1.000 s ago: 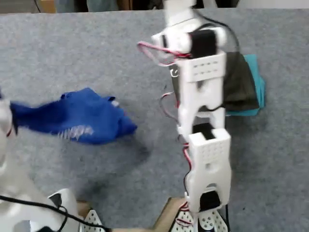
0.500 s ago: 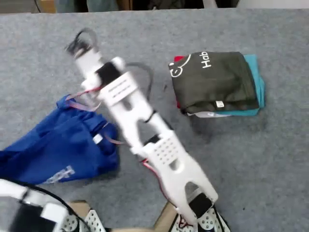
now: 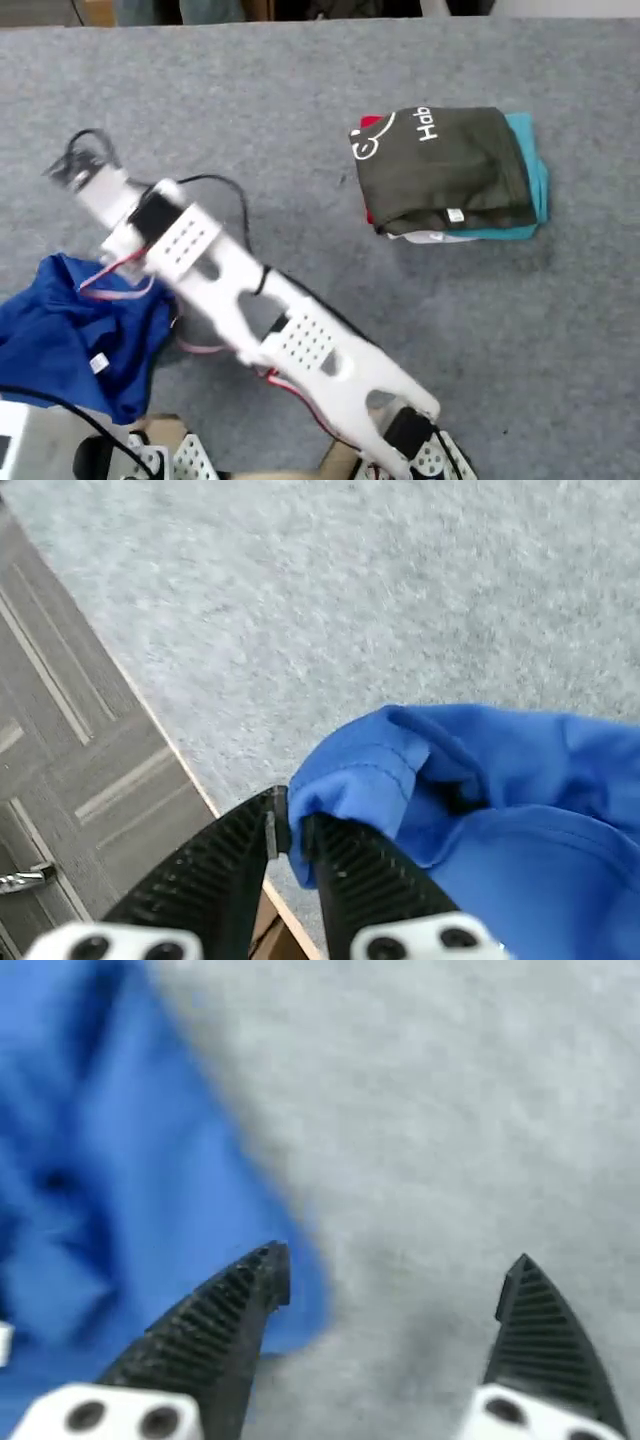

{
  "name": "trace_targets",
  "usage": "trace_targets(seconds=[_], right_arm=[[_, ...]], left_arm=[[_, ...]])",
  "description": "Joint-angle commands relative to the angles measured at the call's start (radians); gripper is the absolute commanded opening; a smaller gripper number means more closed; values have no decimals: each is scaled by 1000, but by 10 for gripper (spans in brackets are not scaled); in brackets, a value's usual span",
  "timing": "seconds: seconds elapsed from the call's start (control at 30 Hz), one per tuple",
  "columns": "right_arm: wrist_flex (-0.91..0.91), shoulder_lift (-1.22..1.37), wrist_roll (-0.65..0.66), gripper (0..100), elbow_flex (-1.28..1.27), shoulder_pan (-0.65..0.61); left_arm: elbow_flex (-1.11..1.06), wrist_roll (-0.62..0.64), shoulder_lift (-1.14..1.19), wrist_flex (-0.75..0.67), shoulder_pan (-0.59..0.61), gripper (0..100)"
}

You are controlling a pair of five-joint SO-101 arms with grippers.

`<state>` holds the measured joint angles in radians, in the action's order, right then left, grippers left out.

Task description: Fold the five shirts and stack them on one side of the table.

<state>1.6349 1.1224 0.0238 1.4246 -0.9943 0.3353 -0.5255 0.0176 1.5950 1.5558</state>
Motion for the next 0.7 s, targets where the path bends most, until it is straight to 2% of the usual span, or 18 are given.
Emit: trace_targets(seconds=[0.0, 0.13, 0.3, 0.37, 0.47, 0.57, 0.67], right_arm=[[-11, -13, -6, 272, 39, -87], [-14, -13, 0, 196, -21, -126], [-9, -12, 2, 190, -173, -118], [-12, -18, 2, 151, -211, -87], [-20, -15, 60, 9, -173, -17], [-14, -19, 64, 15, -91, 72], [-17, -15, 64, 15, 28, 161]], left_arm=[[62, 9, -3, -6, -19, 29], [62, 9, -8, -8, -22, 29], [54, 9, 0, -6, -24, 29], [53, 9, 0, -6, -47, 29], [1, 5, 2, -6, -81, 29], [-105, -9, 2, -15, -125, 29], [-199, -20, -8, 0, -229, 29]])
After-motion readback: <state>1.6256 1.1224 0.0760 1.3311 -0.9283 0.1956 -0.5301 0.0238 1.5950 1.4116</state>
